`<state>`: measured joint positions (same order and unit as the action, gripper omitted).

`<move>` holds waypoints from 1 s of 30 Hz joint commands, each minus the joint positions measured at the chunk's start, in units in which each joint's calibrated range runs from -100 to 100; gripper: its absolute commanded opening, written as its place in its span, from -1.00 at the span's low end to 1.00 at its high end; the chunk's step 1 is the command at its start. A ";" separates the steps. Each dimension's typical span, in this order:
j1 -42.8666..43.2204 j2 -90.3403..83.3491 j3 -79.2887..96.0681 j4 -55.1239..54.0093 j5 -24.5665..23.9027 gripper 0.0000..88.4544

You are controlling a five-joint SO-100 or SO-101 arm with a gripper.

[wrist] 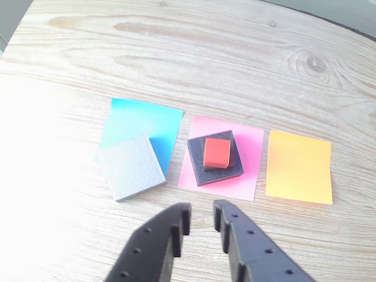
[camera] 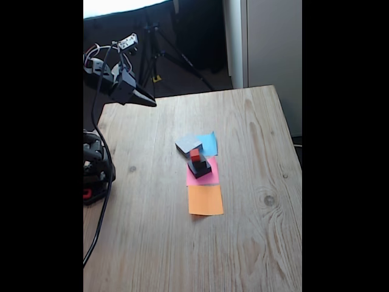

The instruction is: Tower of hanoi

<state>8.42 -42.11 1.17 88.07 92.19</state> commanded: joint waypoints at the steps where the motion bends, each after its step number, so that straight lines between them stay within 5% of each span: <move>1: -2.77 -4.07 6.92 -5.15 3.97 -0.98; 16: -10.21 -10.65 43.46 -35.18 7.81 -0.51; 23: -12.22 -10.42 54.19 -47.48 7.81 -0.10; 30: -13.47 -9.06 65.64 -63.34 7.81 -0.05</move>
<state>-4.49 -50.75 64.36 32.67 99.13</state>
